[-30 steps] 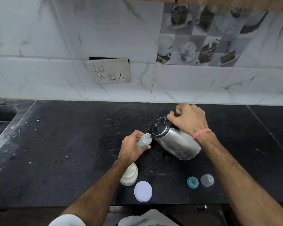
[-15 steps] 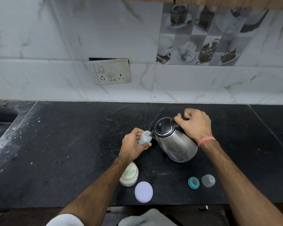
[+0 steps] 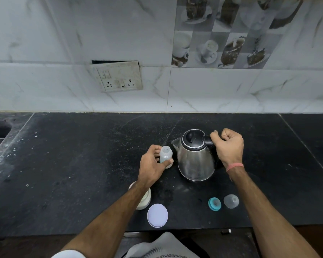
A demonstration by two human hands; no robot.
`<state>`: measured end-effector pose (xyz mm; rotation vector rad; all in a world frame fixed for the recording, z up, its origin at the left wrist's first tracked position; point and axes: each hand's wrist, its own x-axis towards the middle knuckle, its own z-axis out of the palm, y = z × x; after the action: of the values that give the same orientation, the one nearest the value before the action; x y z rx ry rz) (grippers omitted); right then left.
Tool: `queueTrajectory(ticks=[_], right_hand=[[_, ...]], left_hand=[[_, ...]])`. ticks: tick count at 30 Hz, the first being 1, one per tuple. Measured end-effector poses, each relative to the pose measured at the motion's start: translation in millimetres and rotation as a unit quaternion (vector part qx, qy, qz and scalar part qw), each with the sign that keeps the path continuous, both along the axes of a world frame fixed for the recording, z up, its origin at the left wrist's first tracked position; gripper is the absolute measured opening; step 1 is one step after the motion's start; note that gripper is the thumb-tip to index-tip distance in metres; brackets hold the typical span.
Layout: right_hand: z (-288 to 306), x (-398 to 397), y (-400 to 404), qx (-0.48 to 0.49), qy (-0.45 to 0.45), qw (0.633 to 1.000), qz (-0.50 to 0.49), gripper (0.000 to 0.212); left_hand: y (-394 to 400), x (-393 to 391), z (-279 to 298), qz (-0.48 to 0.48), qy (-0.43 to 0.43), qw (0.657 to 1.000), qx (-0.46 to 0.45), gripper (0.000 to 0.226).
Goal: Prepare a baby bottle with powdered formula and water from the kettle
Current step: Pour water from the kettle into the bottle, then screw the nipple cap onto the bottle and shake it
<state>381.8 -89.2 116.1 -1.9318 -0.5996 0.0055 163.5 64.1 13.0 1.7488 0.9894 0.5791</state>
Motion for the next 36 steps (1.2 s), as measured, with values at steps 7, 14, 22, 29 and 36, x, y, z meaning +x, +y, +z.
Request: queueTrajectory(ticks=[7, 14, 22, 29, 36], right_hand=[[-16, 16, 3, 0.069, 0.057, 0.996, -0.002, 0.055], [-31, 31, 18, 0.102, 0.101, 0.989, 0.035, 0.053], [-48, 42, 35, 0.086, 0.13, 0.986, 0.052, 0.054], [-56, 49, 33, 0.066, 0.136, 0.988, 0.038, 0.052], [-51, 46, 27, 0.041, 0.154, 0.987, 0.034, 0.053]], left_hand=[[-5, 14, -2, 0.02, -0.001, 1.0, -0.013, 0.06], [-14, 23, -2, 0.053, 0.039, 0.998, -0.023, 0.051], [-34, 20, -10, 0.095, 0.057, 0.993, -0.045, 0.045], [-48, 18, -28, 0.077, 0.061, 0.993, -0.066, 0.051], [-57, 13, -44, 0.042, 0.062, 0.995, -0.059, 0.053]])
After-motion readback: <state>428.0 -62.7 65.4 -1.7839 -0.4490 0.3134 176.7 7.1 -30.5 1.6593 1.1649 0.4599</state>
